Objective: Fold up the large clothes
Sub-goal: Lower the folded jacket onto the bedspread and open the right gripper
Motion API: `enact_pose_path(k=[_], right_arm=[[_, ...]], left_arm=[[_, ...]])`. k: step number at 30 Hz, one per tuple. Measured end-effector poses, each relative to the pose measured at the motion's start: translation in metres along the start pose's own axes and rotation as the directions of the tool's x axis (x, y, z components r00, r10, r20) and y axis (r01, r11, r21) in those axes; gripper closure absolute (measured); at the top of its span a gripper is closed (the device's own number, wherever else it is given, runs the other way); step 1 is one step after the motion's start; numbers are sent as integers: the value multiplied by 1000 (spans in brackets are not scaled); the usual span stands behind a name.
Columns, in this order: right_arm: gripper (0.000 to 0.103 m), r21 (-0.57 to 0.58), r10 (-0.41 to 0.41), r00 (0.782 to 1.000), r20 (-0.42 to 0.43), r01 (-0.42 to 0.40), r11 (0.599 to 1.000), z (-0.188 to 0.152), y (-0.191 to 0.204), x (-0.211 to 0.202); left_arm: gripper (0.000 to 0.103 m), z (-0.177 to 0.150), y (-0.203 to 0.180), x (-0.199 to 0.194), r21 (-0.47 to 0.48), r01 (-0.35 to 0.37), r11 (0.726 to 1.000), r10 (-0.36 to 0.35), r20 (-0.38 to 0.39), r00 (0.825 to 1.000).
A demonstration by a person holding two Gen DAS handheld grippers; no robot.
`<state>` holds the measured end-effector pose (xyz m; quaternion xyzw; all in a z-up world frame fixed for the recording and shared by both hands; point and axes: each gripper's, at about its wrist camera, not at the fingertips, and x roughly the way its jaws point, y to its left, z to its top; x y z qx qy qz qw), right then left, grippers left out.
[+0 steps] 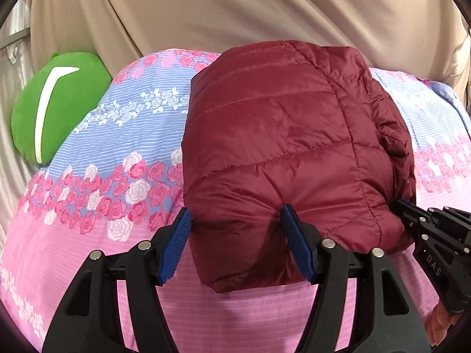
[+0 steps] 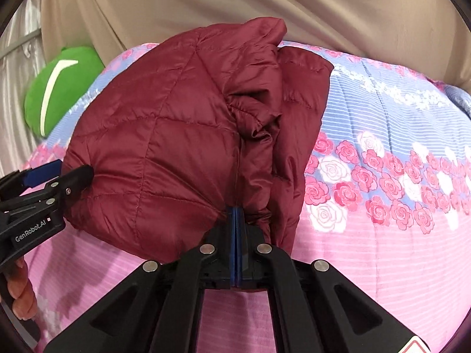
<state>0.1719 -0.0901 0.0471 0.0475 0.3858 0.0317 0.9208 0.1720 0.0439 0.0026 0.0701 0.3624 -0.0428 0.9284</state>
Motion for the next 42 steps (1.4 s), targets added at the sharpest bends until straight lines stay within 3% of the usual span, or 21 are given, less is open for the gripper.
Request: enact_pose_path(k=[5, 10, 13, 20, 26, 28, 30, 34, 36, 39, 42], right_arm=[[103, 4, 8, 1000, 3, -8, 1000, -2, -1, 2], [103, 56, 46, 997, 70, -50, 997, 5, -2, -25], [103, 39, 29, 993, 113, -34, 999, 12, 3, -35], [103, 35, 2, 1000, 27, -3, 999, 5, 0, 5], [103, 64, 5, 996, 88, -11, 998, 10, -2, -21], [103, 55, -27, 998, 57, 24, 998, 8, -4, -11], [103, 61, -8, 1000, 17, 7, 998, 4, -7, 7], [103, 77, 14, 998, 58, -19, 997, 8, -6, -13], [103, 62, -19, 996, 85, 14, 998, 10, -5, -21], [103, 34, -53, 999, 7, 53, 998, 5, -6, 5], [103, 44, -62, 998, 22, 61, 997, 3, -3, -7]], left_arm=[[41, -6, -3, 3, 7, -21, 1000, 21, 7, 1000], [41, -8, -3, 4, 5, -36, 999, 36, 12, 999], [41, -8, -4, 4, 6, -38, 999, 38, 13, 999], [40, -10, -7, 4, 17, -47, 999, 46, 25, 999], [40, -10, -6, 5, 9, -49, 999, 49, 27, 998], [40, -11, -7, 5, 10, -49, 999, 49, 30, 998], [40, -11, -7, 4, 16, -48, 999, 48, 31, 998], [41, -11, -5, 1, 6, -47, 999, 47, 27, 999], [41, -10, -4, 0, -1, -41, 999, 41, 23, 999], [41, -9, -6, -4, -1, -37, 999, 37, 26, 999], [42, -11, -8, -13, -4, -42, 999, 42, 33, 999]])
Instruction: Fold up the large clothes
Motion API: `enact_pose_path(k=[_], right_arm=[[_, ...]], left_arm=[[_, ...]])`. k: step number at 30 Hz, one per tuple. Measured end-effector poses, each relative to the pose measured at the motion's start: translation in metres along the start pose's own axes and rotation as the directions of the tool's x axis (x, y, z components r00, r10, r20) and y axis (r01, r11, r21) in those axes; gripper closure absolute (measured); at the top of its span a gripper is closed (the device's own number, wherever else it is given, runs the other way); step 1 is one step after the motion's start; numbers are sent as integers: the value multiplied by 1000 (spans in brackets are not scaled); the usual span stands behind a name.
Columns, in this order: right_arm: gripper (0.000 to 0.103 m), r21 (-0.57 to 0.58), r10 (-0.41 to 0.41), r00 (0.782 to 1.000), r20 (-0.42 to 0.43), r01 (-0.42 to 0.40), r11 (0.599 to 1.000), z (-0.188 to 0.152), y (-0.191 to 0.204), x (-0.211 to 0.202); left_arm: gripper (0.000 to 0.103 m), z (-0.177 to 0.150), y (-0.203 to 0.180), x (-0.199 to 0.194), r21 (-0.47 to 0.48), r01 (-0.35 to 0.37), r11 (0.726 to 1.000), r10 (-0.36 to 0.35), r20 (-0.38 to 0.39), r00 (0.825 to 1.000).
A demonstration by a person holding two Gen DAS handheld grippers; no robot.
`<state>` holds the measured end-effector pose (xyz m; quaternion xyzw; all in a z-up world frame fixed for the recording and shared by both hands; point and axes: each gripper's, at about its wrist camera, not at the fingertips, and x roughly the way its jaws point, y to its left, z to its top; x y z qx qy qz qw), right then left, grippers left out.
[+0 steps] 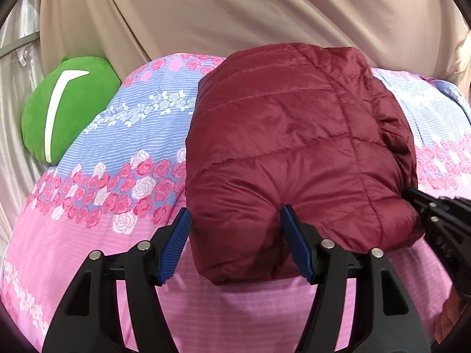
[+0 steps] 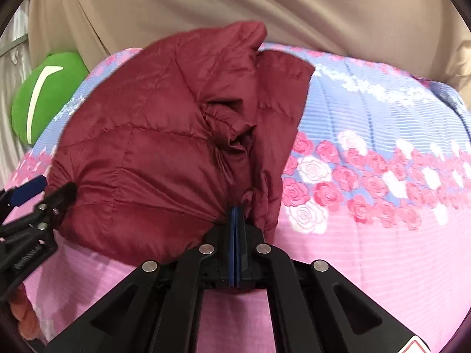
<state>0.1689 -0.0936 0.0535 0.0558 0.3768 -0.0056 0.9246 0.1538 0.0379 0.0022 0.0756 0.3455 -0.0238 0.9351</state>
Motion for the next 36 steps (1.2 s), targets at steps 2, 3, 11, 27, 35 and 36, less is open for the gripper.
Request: enact_pose_path(k=[2, 3, 11, 27, 35, 36], right_arm=[[102, 4, 24, 999, 36, -24, 1000, 1, 1, -19], [99, 6, 32, 998, 54, -33, 999, 0, 2, -30], [76, 1, -2, 995, 101, 2, 1000, -36, -8, -72], [51, -2, -39, 998, 56, 39, 999, -101, 4, -81], [48, -16, -48, 998, 46, 49, 999, -105, 13, -80], [48, -15, -51, 998, 45, 52, 999, -105, 14, -80]], left_arm=[[42, -2, -1, -7, -5, 6, 1000, -6, 2, 1000], [42, -4, -1, -11, -8, 11, 1000, -11, 0, 1000], [17, -29, -8, -51, -39, 8, 999, -6, 51, 999], [7, -82, -21, -64, -88, -47, 995, 50, 28, 998], [7, -83, -30, -65, -49, -53, 997, 54, 23, 998], [7, -84, -31, -66, -46, -58, 997, 59, 25, 998]])
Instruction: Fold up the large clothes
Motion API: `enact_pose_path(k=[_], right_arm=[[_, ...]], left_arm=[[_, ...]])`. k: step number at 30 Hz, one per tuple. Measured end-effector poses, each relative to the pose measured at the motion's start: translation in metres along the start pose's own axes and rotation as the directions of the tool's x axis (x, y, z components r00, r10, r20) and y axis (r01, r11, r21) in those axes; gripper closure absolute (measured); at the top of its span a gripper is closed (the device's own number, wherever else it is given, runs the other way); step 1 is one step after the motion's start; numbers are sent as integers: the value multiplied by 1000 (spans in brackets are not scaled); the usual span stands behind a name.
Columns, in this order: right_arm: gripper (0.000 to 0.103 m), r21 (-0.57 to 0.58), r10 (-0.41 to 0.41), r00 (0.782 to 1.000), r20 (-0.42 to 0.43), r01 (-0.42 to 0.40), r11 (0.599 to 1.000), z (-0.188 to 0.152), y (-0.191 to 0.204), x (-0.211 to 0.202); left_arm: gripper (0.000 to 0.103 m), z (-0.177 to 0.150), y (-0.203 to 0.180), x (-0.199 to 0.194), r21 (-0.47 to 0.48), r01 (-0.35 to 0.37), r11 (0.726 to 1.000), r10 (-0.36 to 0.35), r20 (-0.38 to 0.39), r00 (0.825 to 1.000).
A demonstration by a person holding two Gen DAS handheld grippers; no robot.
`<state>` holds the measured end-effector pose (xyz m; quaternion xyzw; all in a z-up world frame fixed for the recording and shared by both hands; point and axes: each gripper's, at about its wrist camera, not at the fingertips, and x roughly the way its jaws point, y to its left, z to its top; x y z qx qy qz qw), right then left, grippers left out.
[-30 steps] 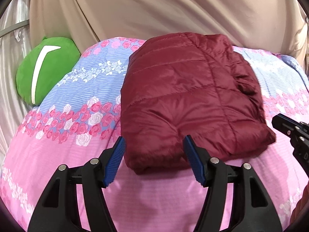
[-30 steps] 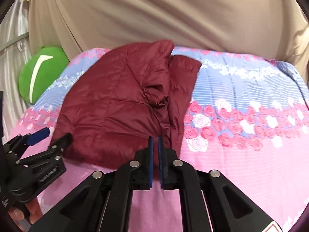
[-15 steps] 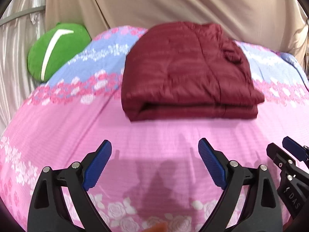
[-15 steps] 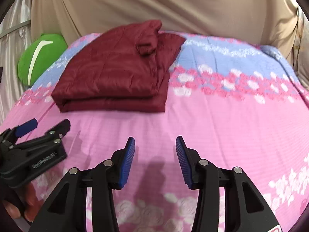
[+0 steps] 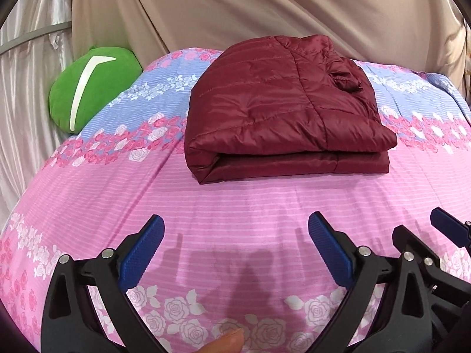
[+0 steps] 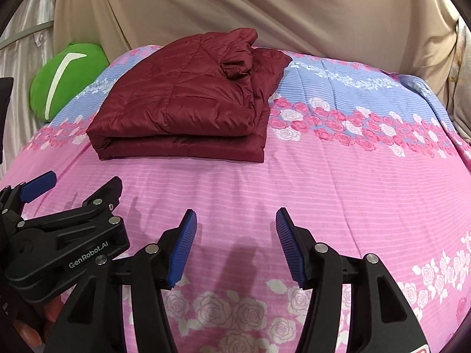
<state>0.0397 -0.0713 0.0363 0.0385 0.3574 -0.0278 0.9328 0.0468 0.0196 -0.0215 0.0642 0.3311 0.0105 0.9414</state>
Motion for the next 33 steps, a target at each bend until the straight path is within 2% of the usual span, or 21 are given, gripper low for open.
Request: enact_pose_path(k=[33], right_arm=[[48, -5, -20, 1000, 20, 20, 1000, -1, 1, -3]], left_arm=[[7, -2, 1, -1, 10, -20, 1000, 20, 4, 1000]])
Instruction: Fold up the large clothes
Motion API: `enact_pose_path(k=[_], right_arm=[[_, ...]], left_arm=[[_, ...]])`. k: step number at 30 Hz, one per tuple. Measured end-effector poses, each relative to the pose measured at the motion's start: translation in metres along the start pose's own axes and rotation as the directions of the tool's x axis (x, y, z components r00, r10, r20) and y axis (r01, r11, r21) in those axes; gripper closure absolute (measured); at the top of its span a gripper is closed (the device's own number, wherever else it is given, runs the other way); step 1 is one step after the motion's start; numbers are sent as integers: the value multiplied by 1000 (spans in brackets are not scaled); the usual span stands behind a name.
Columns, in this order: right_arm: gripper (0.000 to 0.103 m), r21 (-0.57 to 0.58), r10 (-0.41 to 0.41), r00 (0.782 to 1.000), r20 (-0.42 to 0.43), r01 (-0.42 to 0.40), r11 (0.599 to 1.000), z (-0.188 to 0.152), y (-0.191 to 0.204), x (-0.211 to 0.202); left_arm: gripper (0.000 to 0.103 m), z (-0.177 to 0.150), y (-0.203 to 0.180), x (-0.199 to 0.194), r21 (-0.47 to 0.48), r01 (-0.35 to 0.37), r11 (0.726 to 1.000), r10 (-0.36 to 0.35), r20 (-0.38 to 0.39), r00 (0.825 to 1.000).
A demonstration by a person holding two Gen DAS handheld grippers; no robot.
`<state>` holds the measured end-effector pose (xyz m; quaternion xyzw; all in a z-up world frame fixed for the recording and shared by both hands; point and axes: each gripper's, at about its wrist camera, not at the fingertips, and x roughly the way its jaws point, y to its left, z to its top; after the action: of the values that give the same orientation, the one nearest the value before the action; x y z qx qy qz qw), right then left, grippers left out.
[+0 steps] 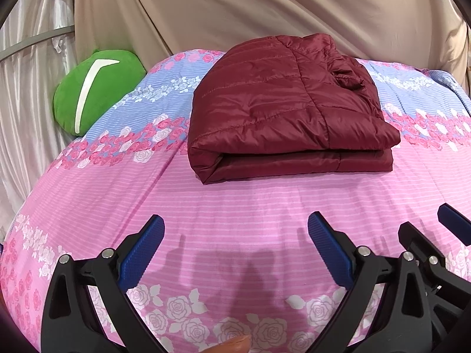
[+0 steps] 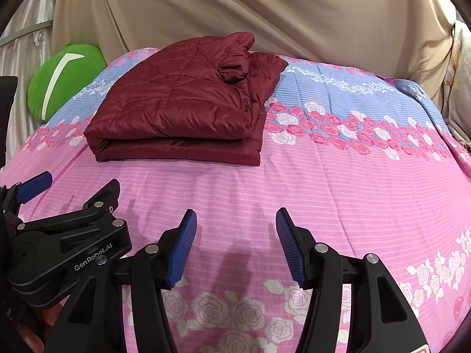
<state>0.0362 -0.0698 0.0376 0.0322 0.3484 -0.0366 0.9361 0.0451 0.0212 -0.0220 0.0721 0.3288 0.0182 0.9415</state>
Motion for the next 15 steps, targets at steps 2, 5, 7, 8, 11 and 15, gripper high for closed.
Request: enact_pose_path(k=[2, 5, 7, 8, 11, 15], right_arm=[[48, 0, -1, 1000, 1, 1, 1000, 0, 0, 0], [48, -1, 0, 1000, 0, 0, 1000, 0, 0, 0], [48, -1, 0, 1000, 1, 0, 1000, 0, 0, 0], [48, -2, 1, 1000, 0, -1, 1000, 0, 0, 0], [48, -1, 2, 1000, 0, -2, 1000, 0, 0, 0], [48, -2, 2, 1000, 0, -2, 1000, 0, 0, 0]], left_arm=[[8, 0, 0, 0, 0, 1, 1000, -1, 0, 1000], [8, -1, 1, 0, 0, 0, 1000, 0, 0, 1000], [8, 0, 1, 0, 1, -1, 1000, 1, 0, 1000], [8, 0, 1, 0, 1, -1, 1000, 1, 0, 1000], [8, 0, 1, 0, 1, -1, 1000, 1, 0, 1000], [8, 0, 1, -1, 1, -2, 1000, 2, 0, 1000]])
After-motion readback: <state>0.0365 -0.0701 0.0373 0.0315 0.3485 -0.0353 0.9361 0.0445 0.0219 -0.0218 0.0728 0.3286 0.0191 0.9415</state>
